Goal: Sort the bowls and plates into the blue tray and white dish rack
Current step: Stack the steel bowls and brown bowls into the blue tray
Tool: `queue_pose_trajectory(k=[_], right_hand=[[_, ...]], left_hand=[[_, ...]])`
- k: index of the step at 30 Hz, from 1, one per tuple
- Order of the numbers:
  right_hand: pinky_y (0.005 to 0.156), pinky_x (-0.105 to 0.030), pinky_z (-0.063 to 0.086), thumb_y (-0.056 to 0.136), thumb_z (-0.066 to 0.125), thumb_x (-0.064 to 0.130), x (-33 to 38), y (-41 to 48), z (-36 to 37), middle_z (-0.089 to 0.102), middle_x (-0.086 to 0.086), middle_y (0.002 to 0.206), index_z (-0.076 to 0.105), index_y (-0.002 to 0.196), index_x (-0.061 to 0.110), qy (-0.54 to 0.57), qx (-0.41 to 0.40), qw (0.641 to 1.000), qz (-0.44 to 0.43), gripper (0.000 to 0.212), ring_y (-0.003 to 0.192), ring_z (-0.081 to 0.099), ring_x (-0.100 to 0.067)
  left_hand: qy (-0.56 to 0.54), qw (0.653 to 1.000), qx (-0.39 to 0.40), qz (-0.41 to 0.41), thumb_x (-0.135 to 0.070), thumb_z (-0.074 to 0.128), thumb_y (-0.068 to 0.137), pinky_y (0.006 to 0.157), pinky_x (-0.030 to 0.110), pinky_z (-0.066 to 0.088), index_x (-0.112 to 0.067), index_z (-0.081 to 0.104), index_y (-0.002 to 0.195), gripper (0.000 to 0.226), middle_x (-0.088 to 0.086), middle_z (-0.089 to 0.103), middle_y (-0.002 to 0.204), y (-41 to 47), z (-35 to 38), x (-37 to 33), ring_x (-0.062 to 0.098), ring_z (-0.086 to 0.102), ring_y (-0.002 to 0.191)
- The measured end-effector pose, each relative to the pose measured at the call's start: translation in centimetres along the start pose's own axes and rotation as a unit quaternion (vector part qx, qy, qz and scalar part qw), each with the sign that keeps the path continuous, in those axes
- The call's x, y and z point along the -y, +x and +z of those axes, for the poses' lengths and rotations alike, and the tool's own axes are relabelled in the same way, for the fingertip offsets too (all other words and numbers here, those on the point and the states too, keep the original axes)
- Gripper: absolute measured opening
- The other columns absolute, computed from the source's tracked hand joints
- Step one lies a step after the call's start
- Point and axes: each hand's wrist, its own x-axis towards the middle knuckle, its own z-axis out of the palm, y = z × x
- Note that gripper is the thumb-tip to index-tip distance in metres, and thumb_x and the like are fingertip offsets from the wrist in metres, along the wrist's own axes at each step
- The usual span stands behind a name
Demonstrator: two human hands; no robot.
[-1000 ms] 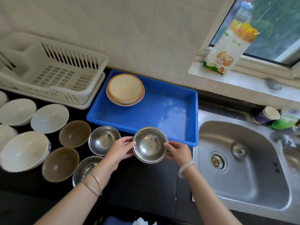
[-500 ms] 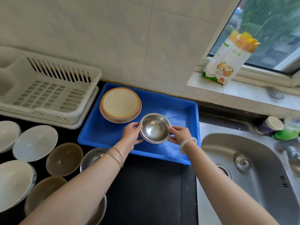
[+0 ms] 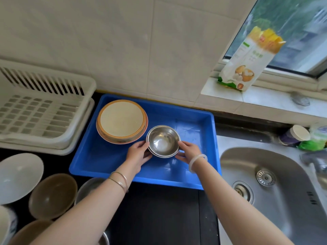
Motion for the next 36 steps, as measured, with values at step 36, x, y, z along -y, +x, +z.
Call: queue_pose_trajectory(k=[36], right_hand=[[0.075, -0.029, 0.049, 0.093, 0.05, 0.022, 2.7, 2.3, 2.9, 0.058, -0.002, 0.092, 0.062, 0.097, 0.016, 0.066, -0.038, 0.996, -0.043, 0.013, 0.086, 0.055, -0.02]], left_hand=[[-0.141, 0.99, -0.001, 0.026, -0.013, 0.049, 0.095, 0.1, 0.034, 0.04, -0.007, 0.047, 0.131, 0.037, 0.013, 0.05, 0.138, 3.0, 4.1, -1.1, 0.029, 0.048, 0.126]])
